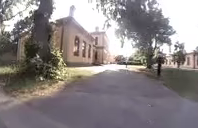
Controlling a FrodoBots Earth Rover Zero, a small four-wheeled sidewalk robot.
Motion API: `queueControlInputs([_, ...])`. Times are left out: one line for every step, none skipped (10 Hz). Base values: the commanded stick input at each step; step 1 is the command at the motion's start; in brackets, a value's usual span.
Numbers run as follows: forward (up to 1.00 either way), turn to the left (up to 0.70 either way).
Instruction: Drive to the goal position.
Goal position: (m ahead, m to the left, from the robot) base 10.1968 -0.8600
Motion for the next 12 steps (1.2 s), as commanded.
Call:
queueControlInputs([0.44, -0.27])
queueControlInputs([0.44, -0.27])
queueControlInputs([0.44, -0.24])
queueControlInputs([0.44, -0.13])
queueControlInputs([0.44, -0.02])
queueControlInputs([0.44, 0.02])
queueControlInputs([0.44, 0.02])
queueControlInputs([0.44, 0.02])
queueControlInputs([0.44, 0.02])
queueControlInputs([0.44, 0.02])
queueControlInputs([0.44, 0.02])
queueControlInputs([0.44, 0.02])
